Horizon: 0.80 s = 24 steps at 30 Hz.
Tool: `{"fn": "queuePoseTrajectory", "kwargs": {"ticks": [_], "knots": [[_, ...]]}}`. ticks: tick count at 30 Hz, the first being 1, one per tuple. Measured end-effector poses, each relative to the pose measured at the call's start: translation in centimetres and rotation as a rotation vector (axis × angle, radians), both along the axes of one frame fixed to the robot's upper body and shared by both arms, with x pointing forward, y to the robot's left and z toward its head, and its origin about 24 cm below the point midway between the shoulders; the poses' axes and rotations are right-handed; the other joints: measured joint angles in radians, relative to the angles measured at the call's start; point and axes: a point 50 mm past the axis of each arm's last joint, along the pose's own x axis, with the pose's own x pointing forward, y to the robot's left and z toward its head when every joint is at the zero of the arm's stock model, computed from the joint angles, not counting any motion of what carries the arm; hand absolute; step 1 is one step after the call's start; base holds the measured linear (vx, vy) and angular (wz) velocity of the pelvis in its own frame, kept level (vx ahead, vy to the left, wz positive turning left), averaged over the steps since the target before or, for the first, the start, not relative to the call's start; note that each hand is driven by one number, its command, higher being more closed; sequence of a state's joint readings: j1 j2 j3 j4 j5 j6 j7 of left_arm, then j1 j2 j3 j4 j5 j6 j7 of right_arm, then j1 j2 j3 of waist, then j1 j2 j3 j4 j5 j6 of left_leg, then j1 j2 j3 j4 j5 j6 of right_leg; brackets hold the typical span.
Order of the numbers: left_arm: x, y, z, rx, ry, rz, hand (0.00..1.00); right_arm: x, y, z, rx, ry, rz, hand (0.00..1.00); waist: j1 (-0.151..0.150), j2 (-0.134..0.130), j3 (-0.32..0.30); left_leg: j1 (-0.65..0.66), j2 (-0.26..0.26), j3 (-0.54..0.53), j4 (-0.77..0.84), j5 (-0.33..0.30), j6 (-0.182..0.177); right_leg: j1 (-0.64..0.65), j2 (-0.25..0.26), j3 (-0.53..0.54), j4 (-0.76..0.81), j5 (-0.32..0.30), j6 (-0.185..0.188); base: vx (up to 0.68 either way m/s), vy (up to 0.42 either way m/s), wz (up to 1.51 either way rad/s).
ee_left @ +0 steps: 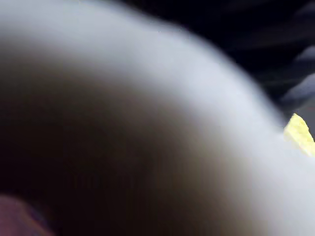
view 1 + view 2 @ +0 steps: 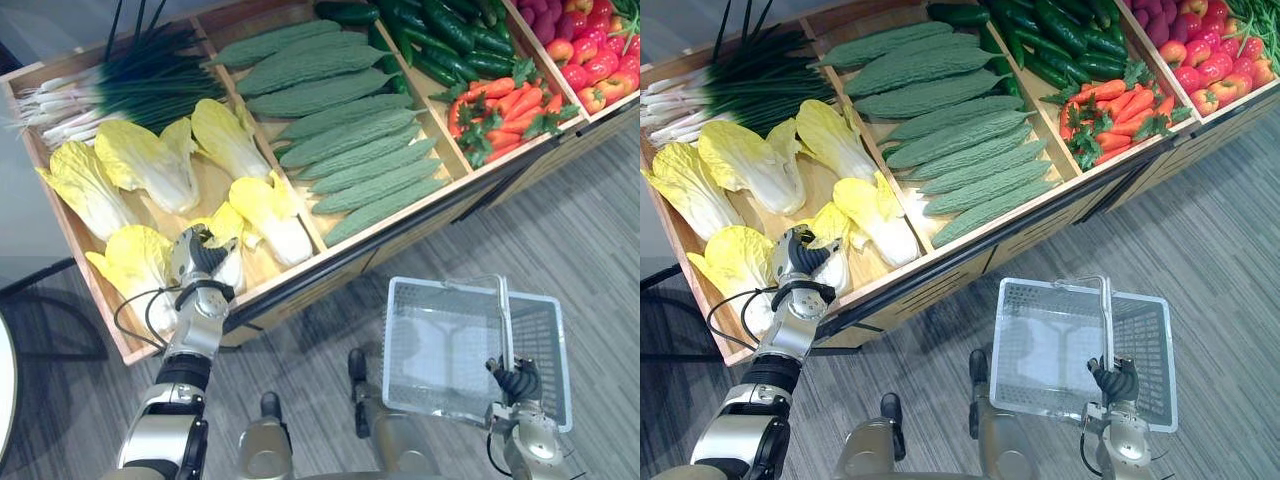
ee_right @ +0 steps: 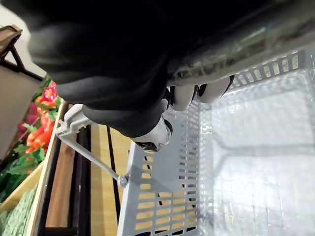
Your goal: Pick vegetable in the basket
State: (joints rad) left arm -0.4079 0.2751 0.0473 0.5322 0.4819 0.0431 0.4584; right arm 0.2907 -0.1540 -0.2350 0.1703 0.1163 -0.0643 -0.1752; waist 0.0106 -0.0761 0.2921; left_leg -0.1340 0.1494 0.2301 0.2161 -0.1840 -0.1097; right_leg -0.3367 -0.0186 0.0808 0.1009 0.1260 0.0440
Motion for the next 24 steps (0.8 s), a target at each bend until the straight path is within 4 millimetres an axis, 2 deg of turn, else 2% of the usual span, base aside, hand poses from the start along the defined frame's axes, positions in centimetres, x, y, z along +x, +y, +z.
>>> {"fn": "queuePoseTrajectory", "kwargs": {"ticks": [5,9,12,19,24], "knots": [[-2.2,-0.8,-0.4,-0.074,-0.049,-0.012,1.00,0.0,0.0,0.0,0.003,-0.002,-0.008,1.00,-0.005,0.006,0.010,0.038,-0.015,-0.008,-0.031,0.007,0.010,0.025,-0.005,0.002,-0.001,-0.005,0.006,0.08,0.036,0.01],[-4.6,-1.4,-0.6,-0.156,-0.095,-0.011,1.00,0.5,0.1,0.0,0.019,-0.020,-0.027,1.00,-0.016,0.008,0.011,0.094,-0.027,-0.007,-0.060,0.008,0.010,0.069,-0.007,0.005,-0.004,-0.021,0.016,0.09,0.044,0.01],[-5.4,-1.9,-0.5,-0.189,-0.122,-0.009,1.00,0.8,0.3,0.1,0.025,-0.028,-0.026,1.00,-0.020,0.008,0.011,0.111,-0.031,-0.007,-0.063,0.007,0.012,0.089,-0.011,0.005,-0.010,-0.023,0.018,0.02,0.051,0.01],[-7.5,-1.3,1.8,-0.211,-0.265,0.035,1.00,0.7,0.7,-0.4,0.039,-0.014,-0.037,1.00,-0.022,0.015,0.007,0.136,-0.031,-0.007,-0.064,0.000,0.023,0.123,-0.009,0.007,-0.018,-0.023,0.018,-0.02,0.009,0.00],[-9.1,-1.5,3.5,-0.244,-0.389,0.081,1.00,-0.3,0.5,-1.0,0.037,0.022,-0.050,1.00,-0.019,0.048,-0.037,0.156,-0.027,0.000,-0.071,-0.001,0.024,0.137,-0.005,0.011,-0.021,-0.023,0.017,0.01,0.004,-0.02]]}}
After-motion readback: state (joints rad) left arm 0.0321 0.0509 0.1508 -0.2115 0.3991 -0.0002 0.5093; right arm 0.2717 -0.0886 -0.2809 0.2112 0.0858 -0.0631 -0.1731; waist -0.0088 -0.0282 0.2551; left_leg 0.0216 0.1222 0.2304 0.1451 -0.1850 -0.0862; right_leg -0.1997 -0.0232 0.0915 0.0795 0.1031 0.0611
